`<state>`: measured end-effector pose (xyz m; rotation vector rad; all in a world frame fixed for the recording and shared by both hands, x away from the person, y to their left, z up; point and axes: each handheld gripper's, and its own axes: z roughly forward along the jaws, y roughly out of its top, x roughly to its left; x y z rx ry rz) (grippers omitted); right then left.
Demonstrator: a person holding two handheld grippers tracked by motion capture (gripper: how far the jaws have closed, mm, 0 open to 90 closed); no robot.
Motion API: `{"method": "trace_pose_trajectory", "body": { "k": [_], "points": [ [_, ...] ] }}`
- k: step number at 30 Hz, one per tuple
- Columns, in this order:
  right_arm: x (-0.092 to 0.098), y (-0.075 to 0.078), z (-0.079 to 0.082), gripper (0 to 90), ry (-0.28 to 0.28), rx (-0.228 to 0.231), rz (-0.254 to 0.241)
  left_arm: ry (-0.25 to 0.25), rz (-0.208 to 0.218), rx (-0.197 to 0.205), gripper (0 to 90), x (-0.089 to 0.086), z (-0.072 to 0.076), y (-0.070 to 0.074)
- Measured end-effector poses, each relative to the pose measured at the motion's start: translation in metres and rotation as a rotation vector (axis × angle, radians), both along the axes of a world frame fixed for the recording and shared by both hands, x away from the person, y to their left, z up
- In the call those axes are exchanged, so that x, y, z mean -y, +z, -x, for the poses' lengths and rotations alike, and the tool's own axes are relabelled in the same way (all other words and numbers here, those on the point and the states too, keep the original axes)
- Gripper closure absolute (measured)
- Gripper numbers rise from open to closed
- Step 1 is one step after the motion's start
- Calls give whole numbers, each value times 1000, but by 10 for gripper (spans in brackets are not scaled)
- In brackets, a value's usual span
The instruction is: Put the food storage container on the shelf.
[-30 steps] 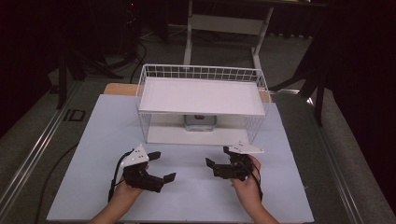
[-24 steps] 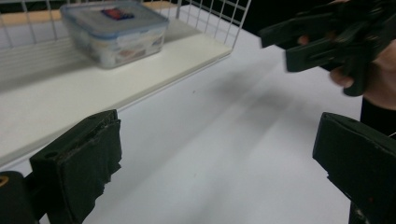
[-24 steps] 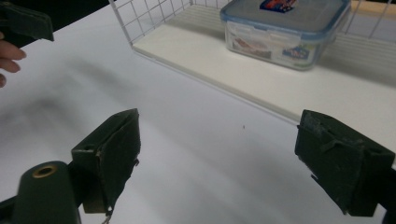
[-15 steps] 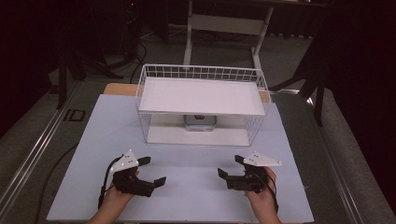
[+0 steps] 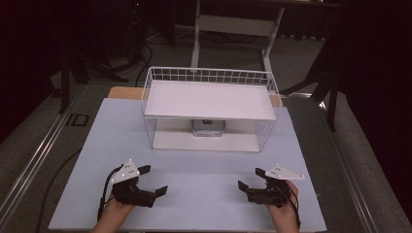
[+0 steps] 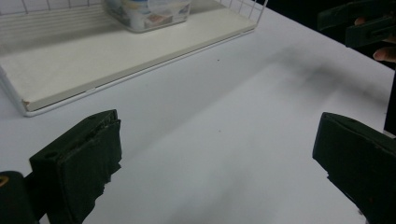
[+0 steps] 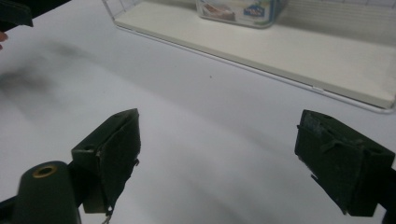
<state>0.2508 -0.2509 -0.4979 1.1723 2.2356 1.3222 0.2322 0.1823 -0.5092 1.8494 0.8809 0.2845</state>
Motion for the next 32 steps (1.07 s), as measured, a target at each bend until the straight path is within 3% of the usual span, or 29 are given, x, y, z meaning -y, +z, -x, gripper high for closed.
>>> {"method": "trace_pose_trajectory", "body": {
  "k": [4,11,19,23,32],
  "points": [
    [7,-4,-5,145,9,11,6,19,7,8,23,-5,-2,-3],
    [16,-8,-13,145,28,5,-7,29,44,-21,23,-10,-4,-7],
    [19,-14,-18,145,30,-12,-10,54,80,10,24,-16,-4,-1],
    [20,-14,-18,145,33,-9,-10,55,71,26,24,-17,-5,2],
    [20,-14,-19,146,39,-8,-26,42,85,15,23,-18,-6,0]
  ]
}}
